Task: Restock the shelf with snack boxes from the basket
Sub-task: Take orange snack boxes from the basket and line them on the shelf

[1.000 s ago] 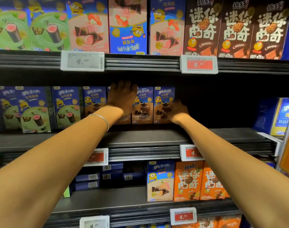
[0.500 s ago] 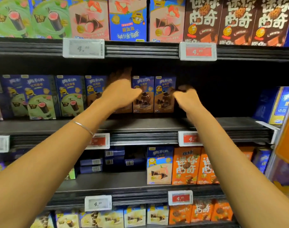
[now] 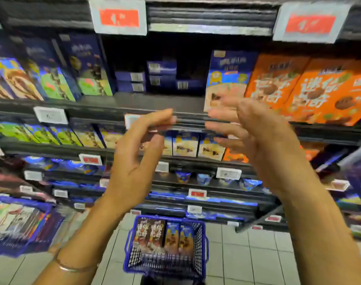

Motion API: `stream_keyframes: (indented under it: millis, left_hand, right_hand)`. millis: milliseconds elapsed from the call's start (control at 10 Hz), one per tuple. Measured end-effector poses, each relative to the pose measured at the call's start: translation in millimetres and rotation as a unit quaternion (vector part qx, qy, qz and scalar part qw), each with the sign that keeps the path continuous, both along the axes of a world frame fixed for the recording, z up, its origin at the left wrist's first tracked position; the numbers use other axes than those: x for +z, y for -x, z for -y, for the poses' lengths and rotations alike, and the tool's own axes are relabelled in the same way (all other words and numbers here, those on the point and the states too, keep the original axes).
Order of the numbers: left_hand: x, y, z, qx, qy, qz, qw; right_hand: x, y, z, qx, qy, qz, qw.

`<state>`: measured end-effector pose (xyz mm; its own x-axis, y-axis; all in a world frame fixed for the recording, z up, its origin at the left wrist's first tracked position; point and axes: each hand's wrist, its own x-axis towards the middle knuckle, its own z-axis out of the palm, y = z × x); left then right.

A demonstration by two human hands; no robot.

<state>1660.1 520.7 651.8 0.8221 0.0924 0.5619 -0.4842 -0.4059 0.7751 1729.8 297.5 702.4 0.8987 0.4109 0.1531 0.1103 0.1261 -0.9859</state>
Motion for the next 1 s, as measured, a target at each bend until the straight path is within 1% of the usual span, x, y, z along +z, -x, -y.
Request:
stream_keyframes:
  millis: [100,200,300,400,500,600,700,800,900,1000]
  left_hand:
    - [-80.6,30.2,1.6,-0.005,0.095,-0.187,0.978]
    - [-174.4,47.2,-7.6,0.012,0.137,-0.342,0.930]
    - [-262.5,63.1,-19.9,0.013,0.123,-0.485,0.866]
    - [-329.4,77.3,-25.6,0.042,0.155,-0.595,0.788]
    - [-391.3,93.9,-27.4,0.104,0.253,-0.626,0.730]
    - [-459.9,98.3,-28.7,0.130,0.305,-0.635,0.698]
    - [-569.4,95.8,-29.6,0.121,0.384,-0.624,0.670]
    - [-646.1,81.9,-34.7,0.123,0.387,-0.614,0.677]
    - [-718.5,58.5,-46.0,0.126,0.344,-0.621,0.693]
    - [-766.9,40.6,-54.3,0.122,0.314,-0.609,0.718]
  right_hand:
    - [-90.9,17.0,-10.7,0.001,0.076,-0.176,0.981]
    - [-183.6,34.9,-25.8,-0.031,0.152,-0.317,0.936]
    - [-258.2,60.7,-38.4,-0.090,0.200,-0.409,0.886]
    - [-321.1,87.6,-42.3,-0.099,0.255,-0.453,0.848]
    - [-392.3,105.4,-39.7,-0.103,0.282,-0.483,0.823]
    - [-486.9,104.3,-42.6,-0.076,0.328,-0.488,0.805]
    - [-603.2,97.8,-49.9,-0.028,0.344,-0.479,0.807]
    - [-725.0,83.7,-65.1,-0.022,0.351,-0.439,0.827]
    - [-834.1,66.4,-88.3,-0.040,0.384,-0.380,0.841]
    - [-912.7,61.4,-112.3,-0.038,0.488,-0.283,0.825]
